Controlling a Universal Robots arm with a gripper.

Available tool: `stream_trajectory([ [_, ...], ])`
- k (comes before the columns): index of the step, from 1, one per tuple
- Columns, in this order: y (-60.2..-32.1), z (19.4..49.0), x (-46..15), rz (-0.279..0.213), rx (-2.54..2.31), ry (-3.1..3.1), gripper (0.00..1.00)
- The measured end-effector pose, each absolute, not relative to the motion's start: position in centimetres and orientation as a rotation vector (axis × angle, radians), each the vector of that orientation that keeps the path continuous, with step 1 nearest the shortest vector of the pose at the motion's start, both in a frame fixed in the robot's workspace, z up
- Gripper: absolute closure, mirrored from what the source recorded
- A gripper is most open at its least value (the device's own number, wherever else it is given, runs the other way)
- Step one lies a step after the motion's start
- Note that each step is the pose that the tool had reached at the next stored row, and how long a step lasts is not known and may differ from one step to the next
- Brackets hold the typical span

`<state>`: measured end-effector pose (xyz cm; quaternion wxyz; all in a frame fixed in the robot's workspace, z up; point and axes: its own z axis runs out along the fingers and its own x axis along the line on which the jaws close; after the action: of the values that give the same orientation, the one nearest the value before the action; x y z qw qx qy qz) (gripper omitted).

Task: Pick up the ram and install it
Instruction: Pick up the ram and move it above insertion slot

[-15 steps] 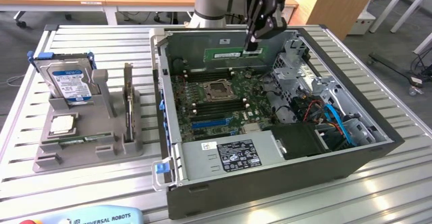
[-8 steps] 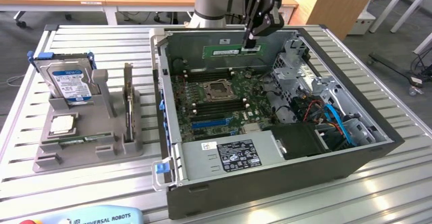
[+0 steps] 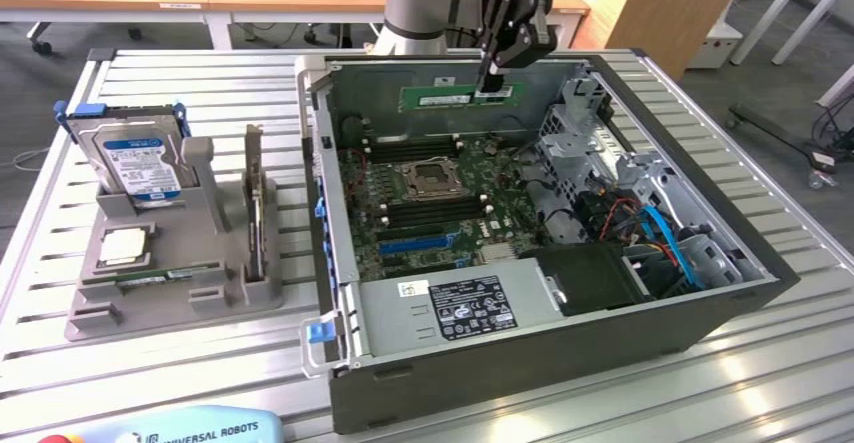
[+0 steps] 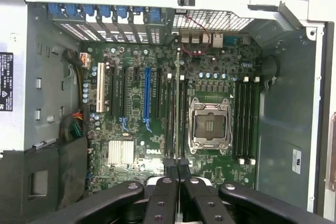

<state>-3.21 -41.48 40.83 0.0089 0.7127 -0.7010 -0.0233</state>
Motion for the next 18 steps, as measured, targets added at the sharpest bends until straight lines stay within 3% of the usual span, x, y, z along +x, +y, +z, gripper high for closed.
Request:
stream_trajectory([
  [18, -41.2, 39.7, -3.2, -0.073, 2.226, -2.191, 0.88],
])
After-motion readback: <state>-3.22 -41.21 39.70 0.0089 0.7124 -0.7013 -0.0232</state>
